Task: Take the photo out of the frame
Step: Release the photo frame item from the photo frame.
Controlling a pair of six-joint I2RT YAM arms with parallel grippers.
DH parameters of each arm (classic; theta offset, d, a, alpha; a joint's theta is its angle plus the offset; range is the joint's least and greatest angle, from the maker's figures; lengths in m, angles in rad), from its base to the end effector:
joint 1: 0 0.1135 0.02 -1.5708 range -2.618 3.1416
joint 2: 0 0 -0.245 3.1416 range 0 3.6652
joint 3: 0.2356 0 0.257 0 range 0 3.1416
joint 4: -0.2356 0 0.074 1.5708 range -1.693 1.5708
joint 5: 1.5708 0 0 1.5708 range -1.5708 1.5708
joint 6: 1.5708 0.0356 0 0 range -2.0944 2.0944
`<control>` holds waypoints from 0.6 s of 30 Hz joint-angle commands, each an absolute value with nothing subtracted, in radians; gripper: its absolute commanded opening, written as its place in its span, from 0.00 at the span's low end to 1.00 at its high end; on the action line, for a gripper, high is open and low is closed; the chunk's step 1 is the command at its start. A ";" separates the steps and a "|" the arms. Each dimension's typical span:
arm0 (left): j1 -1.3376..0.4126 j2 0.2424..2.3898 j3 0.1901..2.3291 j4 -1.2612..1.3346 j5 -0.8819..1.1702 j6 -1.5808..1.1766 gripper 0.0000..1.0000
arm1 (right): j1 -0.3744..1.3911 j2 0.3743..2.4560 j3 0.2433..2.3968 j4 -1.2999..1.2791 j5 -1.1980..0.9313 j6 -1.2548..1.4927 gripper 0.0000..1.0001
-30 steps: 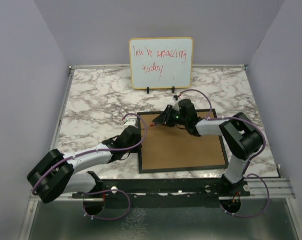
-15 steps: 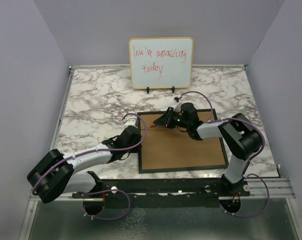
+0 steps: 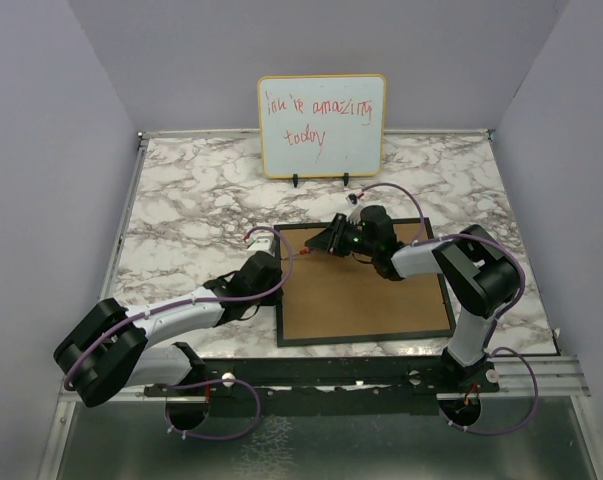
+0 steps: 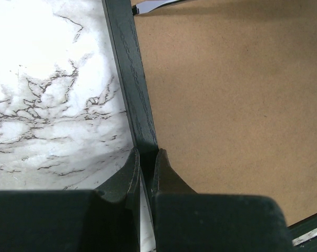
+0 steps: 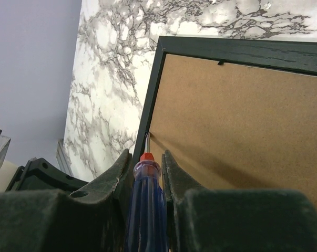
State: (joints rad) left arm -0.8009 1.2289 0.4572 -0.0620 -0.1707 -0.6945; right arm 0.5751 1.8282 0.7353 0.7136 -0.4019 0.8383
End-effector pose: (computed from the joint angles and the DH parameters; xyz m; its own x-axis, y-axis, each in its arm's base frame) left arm 0.1659 -0.1625 0.1323 -0.7980 -0.0830 -0.5970 0.1528 0.9303 -0.3335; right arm 0.2859 0.2019 0.1166 -0.8067 0.2926 -0.5135 -0.3076 0.5340 0.7875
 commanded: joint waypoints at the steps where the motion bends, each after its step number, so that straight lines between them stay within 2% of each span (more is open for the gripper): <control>1: -0.822 1.241 0.426 -0.188 -0.092 -0.664 0.00 | 0.621 1.871 0.761 0.600 -0.333 0.784 0.01; 18: -0.821 1.230 0.408 -0.176 -0.089 -0.666 0.00 | 0.789 1.818 1.012 0.139 -0.022 0.577 0.01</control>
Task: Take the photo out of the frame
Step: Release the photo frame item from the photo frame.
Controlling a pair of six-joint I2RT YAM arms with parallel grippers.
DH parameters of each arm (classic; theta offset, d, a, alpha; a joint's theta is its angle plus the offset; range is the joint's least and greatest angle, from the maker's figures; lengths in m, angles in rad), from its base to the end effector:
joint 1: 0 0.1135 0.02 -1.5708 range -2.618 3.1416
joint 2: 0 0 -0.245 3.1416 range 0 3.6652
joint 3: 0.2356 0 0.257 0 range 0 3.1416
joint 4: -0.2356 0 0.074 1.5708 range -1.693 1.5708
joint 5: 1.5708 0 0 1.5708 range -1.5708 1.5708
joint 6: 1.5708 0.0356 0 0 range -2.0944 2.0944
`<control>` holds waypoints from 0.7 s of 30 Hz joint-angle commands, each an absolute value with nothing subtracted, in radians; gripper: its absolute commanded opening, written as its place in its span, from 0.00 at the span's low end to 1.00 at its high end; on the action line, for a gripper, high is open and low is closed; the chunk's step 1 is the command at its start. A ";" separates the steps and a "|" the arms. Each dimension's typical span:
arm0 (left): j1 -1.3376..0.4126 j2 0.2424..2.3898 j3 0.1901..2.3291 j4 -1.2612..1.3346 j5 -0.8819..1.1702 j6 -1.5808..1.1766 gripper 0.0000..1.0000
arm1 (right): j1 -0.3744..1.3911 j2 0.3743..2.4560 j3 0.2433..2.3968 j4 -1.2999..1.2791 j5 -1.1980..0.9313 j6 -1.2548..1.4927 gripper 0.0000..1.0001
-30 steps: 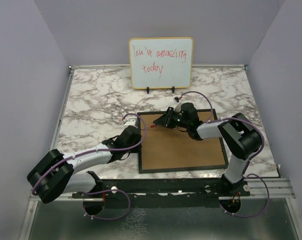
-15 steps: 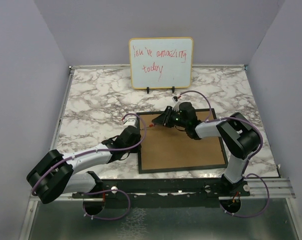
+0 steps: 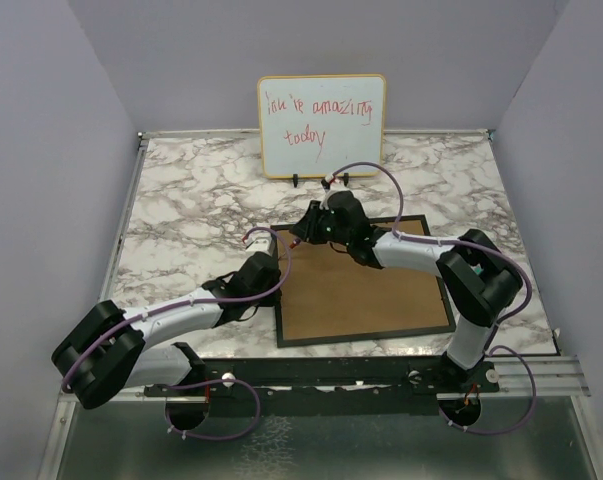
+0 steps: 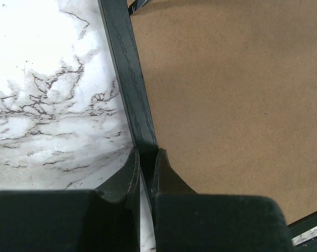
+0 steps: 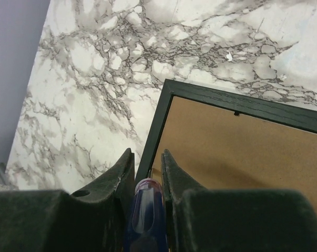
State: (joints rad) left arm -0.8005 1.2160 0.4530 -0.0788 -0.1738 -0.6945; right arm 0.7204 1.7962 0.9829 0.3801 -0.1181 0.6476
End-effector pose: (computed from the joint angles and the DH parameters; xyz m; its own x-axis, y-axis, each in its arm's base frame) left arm 0.1643 -0.1605 0.1326 -0.8001 -0.0805 -0.5944 0.1491 0.9331 -0.3272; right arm 0.2898 0.2600 0.1661 -0.6953 0.1868 -0.6940 -0.3962 0.7060 0.5870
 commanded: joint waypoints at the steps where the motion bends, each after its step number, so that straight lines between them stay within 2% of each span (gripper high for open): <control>1: -0.821 1.229 0.408 -0.174 -0.090 -0.667 0.00 | 0.799 1.820 1.025 0.119 -0.007 0.574 0.00; 8: -0.821 1.222 0.405 -0.173 -0.095 -0.672 0.00 | 0.871 1.847 1.139 0.003 0.117 0.545 0.00; 21: -0.822 1.170 0.381 -0.181 -0.113 -0.692 0.00 | 0.915 1.876 1.248 -0.112 0.187 0.564 0.01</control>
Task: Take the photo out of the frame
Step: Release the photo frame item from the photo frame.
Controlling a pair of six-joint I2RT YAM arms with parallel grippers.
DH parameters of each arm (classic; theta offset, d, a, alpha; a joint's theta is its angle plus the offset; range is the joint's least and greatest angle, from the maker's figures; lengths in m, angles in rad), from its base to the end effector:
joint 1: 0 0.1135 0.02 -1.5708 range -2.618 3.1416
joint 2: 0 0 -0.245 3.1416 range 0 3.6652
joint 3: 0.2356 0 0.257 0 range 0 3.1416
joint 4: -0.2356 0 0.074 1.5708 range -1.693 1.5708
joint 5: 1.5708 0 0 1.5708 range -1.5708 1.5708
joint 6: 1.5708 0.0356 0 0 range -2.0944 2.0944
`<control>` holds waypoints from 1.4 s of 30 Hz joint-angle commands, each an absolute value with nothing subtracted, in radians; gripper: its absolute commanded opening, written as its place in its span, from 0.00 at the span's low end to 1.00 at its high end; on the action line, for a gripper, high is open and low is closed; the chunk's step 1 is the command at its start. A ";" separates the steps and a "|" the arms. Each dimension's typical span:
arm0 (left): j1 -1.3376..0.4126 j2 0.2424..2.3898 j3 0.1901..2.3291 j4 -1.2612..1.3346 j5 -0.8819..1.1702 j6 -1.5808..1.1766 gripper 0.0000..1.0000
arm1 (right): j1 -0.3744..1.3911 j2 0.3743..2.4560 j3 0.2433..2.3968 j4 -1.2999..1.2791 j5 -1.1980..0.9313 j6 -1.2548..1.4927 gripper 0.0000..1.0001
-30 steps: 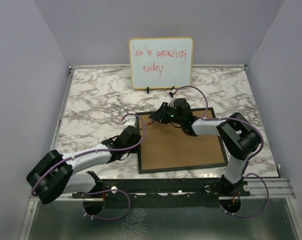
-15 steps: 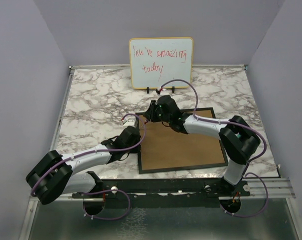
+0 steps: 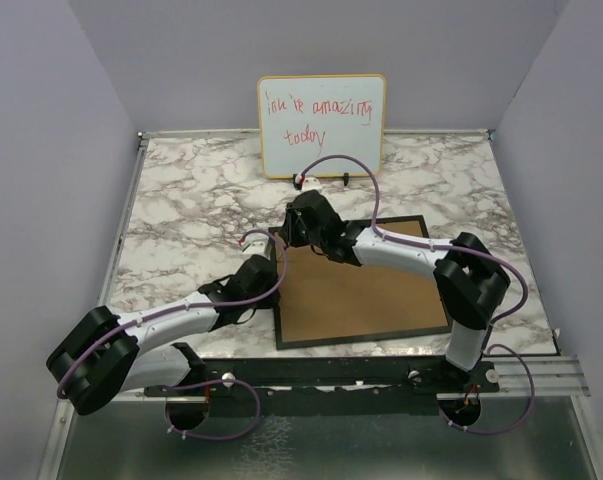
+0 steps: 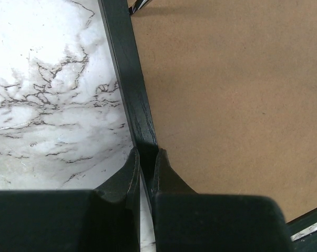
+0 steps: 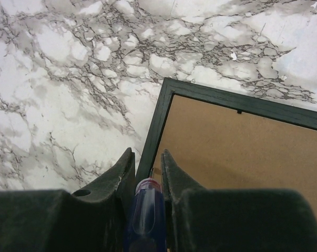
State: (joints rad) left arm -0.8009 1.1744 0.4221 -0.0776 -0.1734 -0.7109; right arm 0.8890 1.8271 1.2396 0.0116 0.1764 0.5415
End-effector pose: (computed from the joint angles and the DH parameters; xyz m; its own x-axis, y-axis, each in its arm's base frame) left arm 0.1593 -0.1555 0.1321 -0.7978 -0.1005 -0.5945 0.1394 0.9286 -0.3439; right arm 0.2663 0.3181 0.2025 -0.6403 0.0163 -0.7680 -0.3987 0.8475 0.3504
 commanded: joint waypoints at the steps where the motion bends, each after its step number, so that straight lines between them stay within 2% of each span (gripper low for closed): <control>1: -0.822 1.165 0.380 -0.185 -0.115 -0.694 0.00 | 0.916 1.867 1.249 -0.114 0.196 0.563 0.01; 7: -0.822 1.121 0.374 -0.215 -0.151 -0.724 0.00 | 0.865 1.767 1.217 -0.099 0.164 0.604 0.00; 13: -0.822 1.082 0.382 -0.263 -0.177 -0.766 0.02 | 0.801 1.626 1.088 -0.014 0.099 0.680 0.00; 14: -0.821 1.075 0.383 -0.266 -0.178 -0.772 0.07 | 0.794 1.602 1.064 0.004 0.086 0.701 0.00; 17: -0.821 1.048 0.407 -0.285 -0.189 -0.791 0.34 | 0.766 1.534 0.992 0.043 0.031 0.738 0.00; 21: -0.820 0.999 0.494 -0.349 -0.213 -0.781 0.58 | 0.691 1.399 0.848 0.120 -0.106 0.786 0.00; 22: -0.819 0.987 0.519 -0.365 -0.216 -0.770 0.77 | 0.661 1.361 0.811 0.149 -0.159 0.795 0.01; 23: -0.818 0.974 0.548 -0.379 -0.218 -0.756 0.87 | 0.626 1.325 0.779 0.178 -0.225 0.799 0.00; 25: -0.812 0.954 0.607 -0.391 -0.207 -0.725 0.97 | 0.576 1.258 0.737 0.210 -0.342 0.781 0.00; 29: -0.790 0.935 0.730 -0.382 -0.097 -0.615 0.99 | 0.507 1.132 0.685 0.207 -0.529 0.748 0.00; 34: -0.776 0.904 0.803 -0.330 0.178 -0.525 0.99 | 0.464 1.053 0.669 0.199 -0.715 0.736 0.01; 42: -0.772 0.918 0.837 -0.239 0.576 -0.491 0.99 | 0.462 1.082 0.690 0.349 -0.963 0.839 0.01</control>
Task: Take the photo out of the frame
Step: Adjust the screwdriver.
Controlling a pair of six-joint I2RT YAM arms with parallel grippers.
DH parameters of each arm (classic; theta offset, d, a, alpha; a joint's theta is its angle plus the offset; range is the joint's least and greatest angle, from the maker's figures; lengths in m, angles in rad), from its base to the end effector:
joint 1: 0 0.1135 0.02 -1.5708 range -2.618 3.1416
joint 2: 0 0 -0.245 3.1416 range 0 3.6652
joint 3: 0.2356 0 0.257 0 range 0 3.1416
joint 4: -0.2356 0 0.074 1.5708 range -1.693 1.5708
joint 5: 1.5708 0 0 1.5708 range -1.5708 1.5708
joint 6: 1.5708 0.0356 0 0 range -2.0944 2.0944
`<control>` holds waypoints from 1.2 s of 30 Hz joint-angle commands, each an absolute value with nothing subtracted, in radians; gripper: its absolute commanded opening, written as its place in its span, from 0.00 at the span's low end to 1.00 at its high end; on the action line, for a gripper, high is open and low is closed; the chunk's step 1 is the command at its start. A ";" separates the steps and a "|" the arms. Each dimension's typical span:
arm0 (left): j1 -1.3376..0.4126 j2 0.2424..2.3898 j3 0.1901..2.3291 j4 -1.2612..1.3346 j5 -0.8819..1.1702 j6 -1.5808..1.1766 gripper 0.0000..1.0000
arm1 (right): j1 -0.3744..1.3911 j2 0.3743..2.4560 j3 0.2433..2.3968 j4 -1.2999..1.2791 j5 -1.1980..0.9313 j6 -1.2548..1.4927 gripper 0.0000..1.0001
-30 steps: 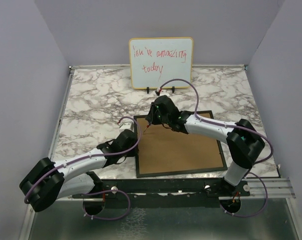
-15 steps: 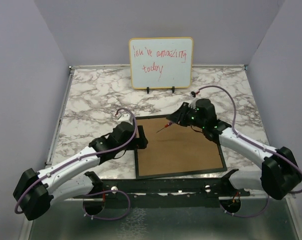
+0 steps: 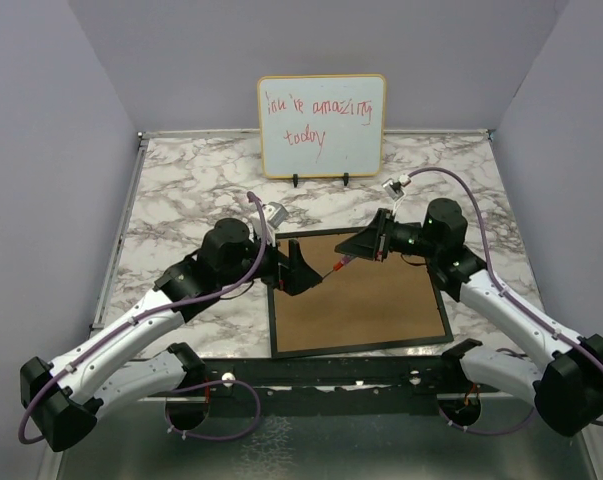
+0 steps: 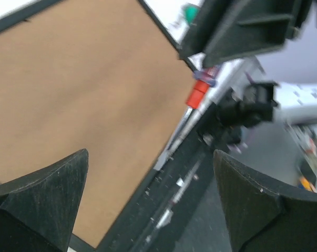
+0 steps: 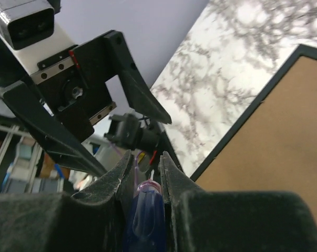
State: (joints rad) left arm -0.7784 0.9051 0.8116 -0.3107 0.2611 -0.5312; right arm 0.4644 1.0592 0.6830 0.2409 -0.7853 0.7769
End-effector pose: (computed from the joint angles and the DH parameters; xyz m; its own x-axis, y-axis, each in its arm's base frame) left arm 0.1522 -0.1629 0.3000 -0.6707 -0.0260 -0.7413 0.5887 0.5893 -0.5533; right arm 0.2147 0.1357 0.2777 -0.7472 0.1802 -0.6397 -0.5880 0.2695 0.7627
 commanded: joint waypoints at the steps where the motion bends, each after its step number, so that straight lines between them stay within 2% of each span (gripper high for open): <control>1: -0.772 0.929 0.836 -0.221 0.619 -0.499 0.99 | 0.461 1.086 0.688 0.381 -0.973 0.858 0.01; 3: -0.773 0.950 0.832 -0.194 0.686 -0.511 0.99 | 0.462 1.094 0.685 0.435 -0.998 0.884 0.01; 9: -0.773 0.998 0.831 -0.185 0.716 -0.506 0.97 | 0.462 1.106 0.713 0.456 -1.036 0.892 0.01; 16: -0.773 1.013 0.821 -0.166 0.700 -0.504 0.54 | 0.462 1.099 0.700 0.455 -1.028 0.899 0.01; 22: -0.773 1.017 0.817 -0.169 0.728 -0.495 0.31 | 0.462 1.092 0.682 0.502 -1.031 0.932 0.01; 27: -0.774 1.001 0.818 -0.158 0.766 -0.487 0.02 | 0.462 1.094 0.666 0.535 -1.038 0.942 0.01; 29: -0.773 0.994 0.819 -0.163 0.768 -0.481 0.00 | 0.462 1.091 0.664 0.534 -1.042 0.937 0.01; 33: -0.773 1.013 0.882 -0.312 0.770 -0.360 0.00 | 0.462 1.090 0.683 0.453 -1.112 0.867 0.13; 35: -0.772 1.036 0.933 -0.401 0.775 -0.291 0.00 | 0.462 1.083 0.708 0.356 -1.149 0.790 0.25; 36: -0.772 1.048 0.958 -0.446 0.779 -0.261 0.00 | 0.462 1.081 0.724 0.306 -1.164 0.752 0.35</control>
